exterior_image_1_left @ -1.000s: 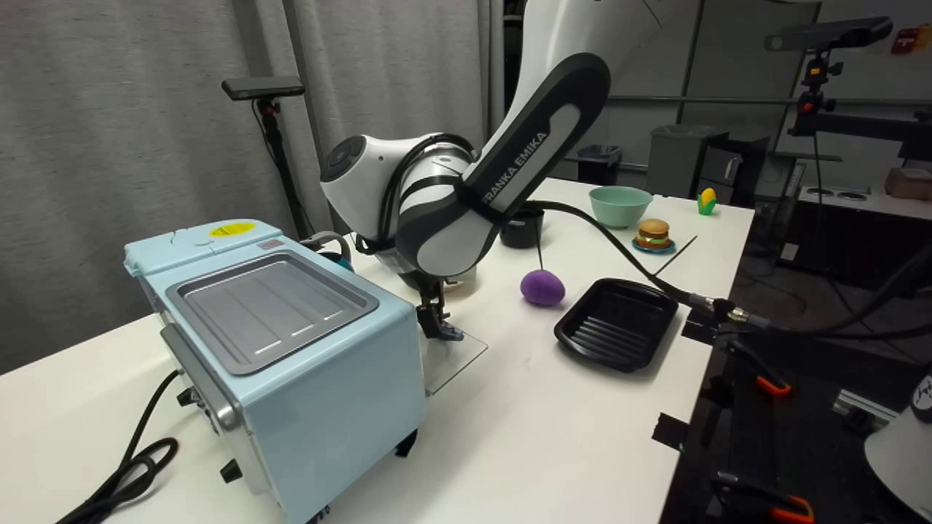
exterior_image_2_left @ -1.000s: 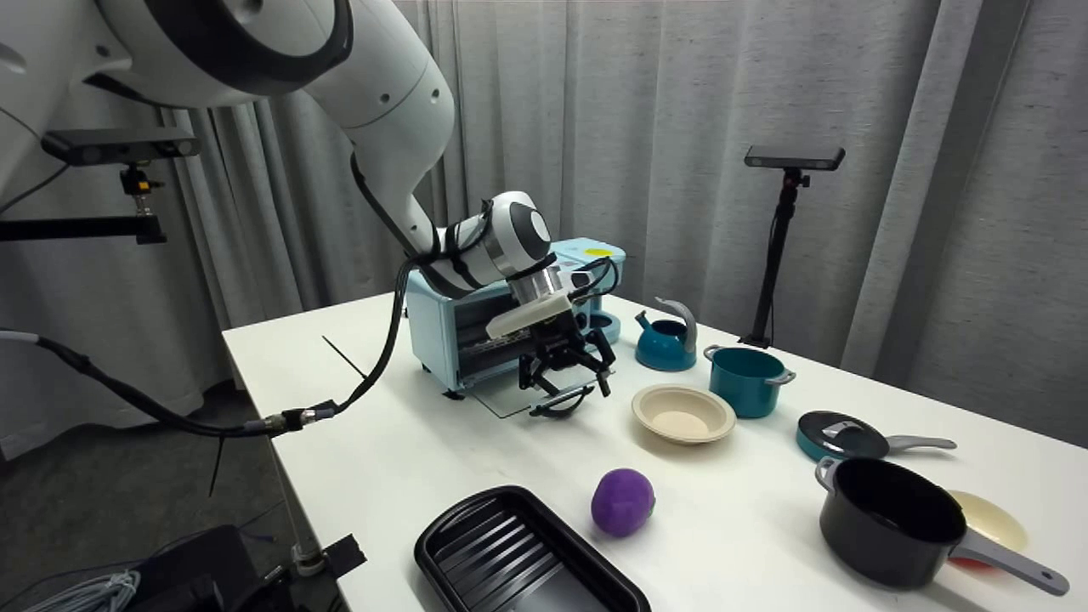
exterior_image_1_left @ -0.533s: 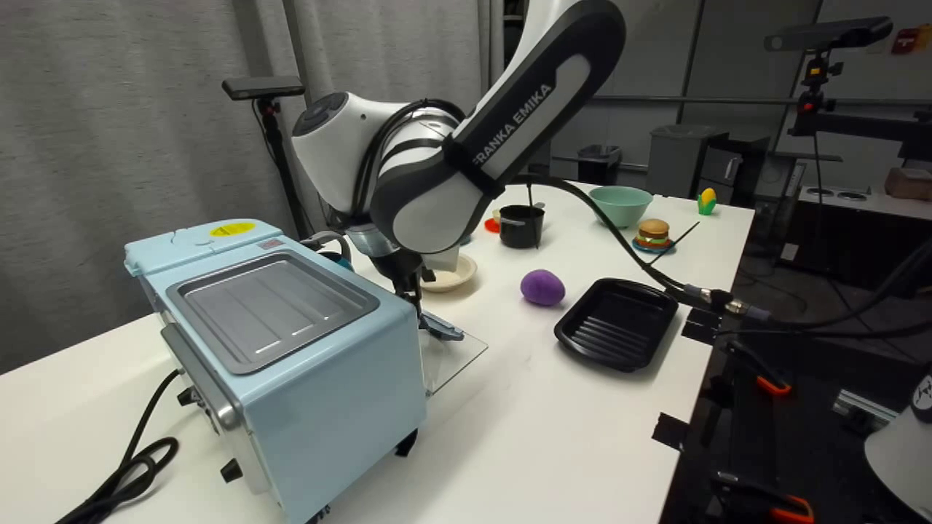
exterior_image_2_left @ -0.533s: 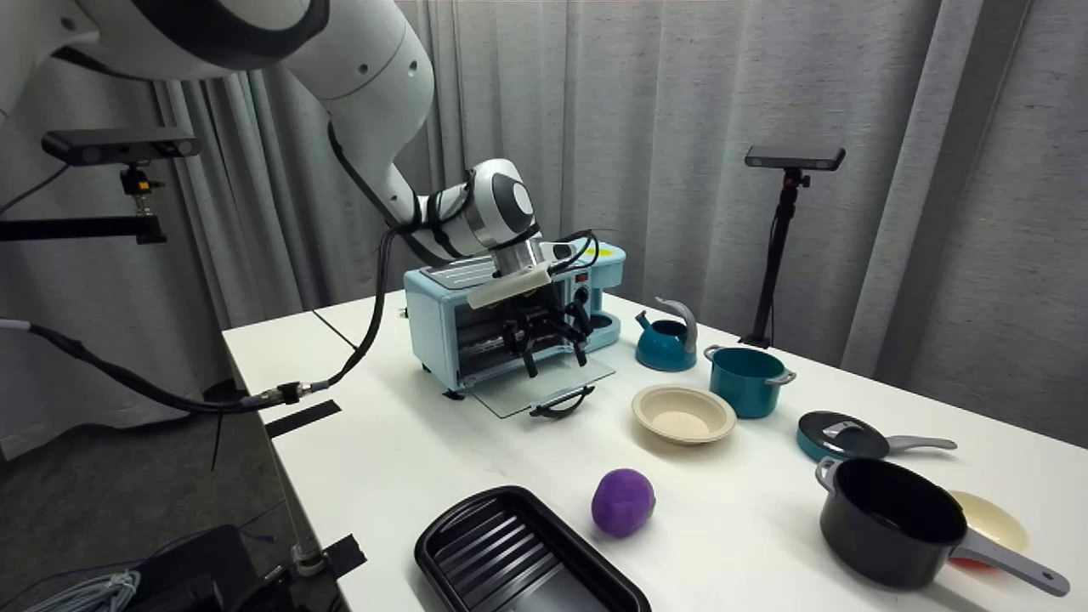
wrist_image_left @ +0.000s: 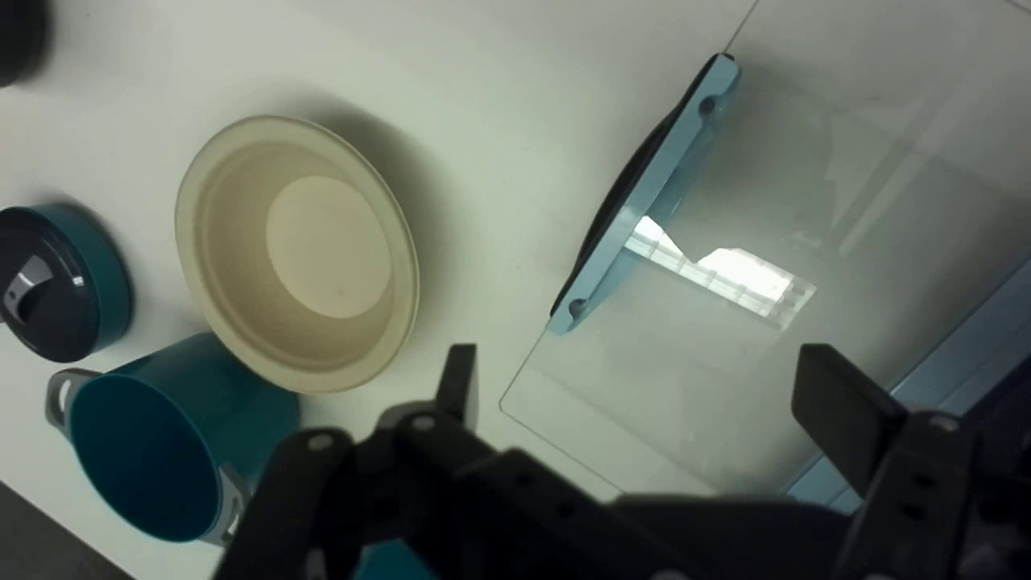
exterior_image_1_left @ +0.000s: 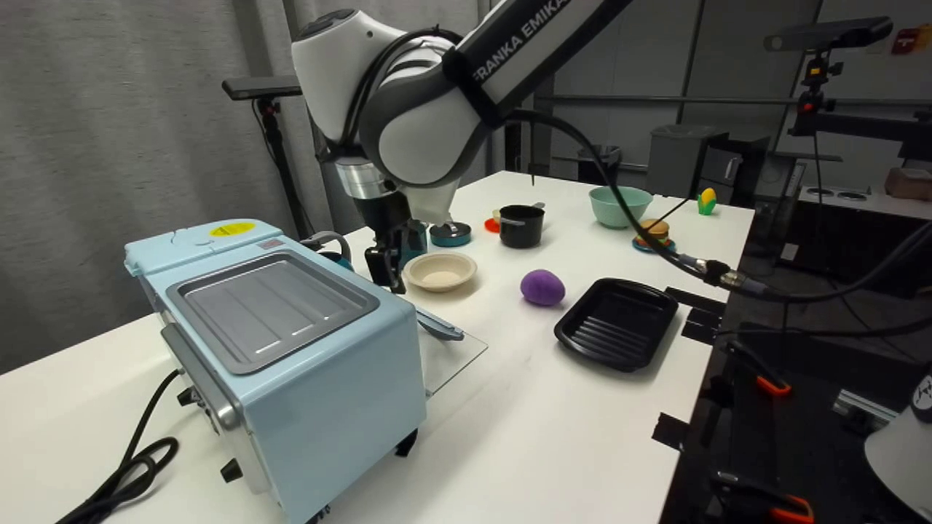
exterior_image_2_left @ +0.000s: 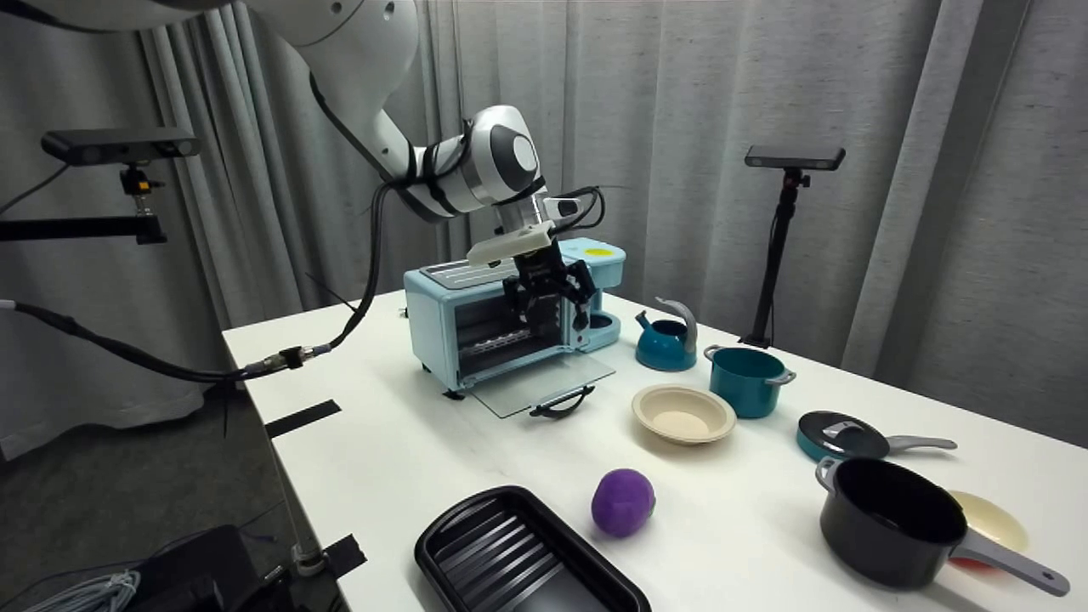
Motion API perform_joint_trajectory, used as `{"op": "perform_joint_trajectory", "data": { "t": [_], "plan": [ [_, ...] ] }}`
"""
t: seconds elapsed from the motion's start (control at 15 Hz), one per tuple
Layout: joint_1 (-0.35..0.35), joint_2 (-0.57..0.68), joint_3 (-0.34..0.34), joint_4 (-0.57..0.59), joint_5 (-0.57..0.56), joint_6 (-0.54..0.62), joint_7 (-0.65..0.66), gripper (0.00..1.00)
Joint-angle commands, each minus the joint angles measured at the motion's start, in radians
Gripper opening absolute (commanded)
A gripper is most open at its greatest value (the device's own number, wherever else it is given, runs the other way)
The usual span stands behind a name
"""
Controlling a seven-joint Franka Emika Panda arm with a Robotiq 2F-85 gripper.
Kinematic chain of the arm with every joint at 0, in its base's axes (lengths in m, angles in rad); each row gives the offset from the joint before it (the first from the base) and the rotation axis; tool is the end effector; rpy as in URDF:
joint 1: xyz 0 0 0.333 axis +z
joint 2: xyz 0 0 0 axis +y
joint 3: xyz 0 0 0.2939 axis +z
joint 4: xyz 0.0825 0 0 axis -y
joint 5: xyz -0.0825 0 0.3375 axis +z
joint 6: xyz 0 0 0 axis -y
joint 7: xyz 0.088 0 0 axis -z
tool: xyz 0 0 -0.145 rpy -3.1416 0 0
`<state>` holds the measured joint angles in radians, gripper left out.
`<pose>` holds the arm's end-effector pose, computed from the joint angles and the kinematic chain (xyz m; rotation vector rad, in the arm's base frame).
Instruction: Open the oven
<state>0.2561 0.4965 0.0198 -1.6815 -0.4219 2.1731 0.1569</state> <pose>0.6118 0.1425 0.2867 2.7650 0.5013 0.0971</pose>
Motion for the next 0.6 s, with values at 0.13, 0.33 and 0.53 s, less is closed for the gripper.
{"op": "perform_joint_trajectory", "data": {
  "t": [0.13, 0.33, 0.53],
  "plan": [
    [-0.043, -0.124, 0.026, -0.083, 0.076, 0.055, -0.044, 1.0],
    [-0.055, -0.183, 0.032, -0.12, 0.113, 0.066, -0.061, 1.0],
    [-0.069, -0.238, 0.036, -0.154, 0.145, 0.067, -0.079, 1.0]
  ]
}}
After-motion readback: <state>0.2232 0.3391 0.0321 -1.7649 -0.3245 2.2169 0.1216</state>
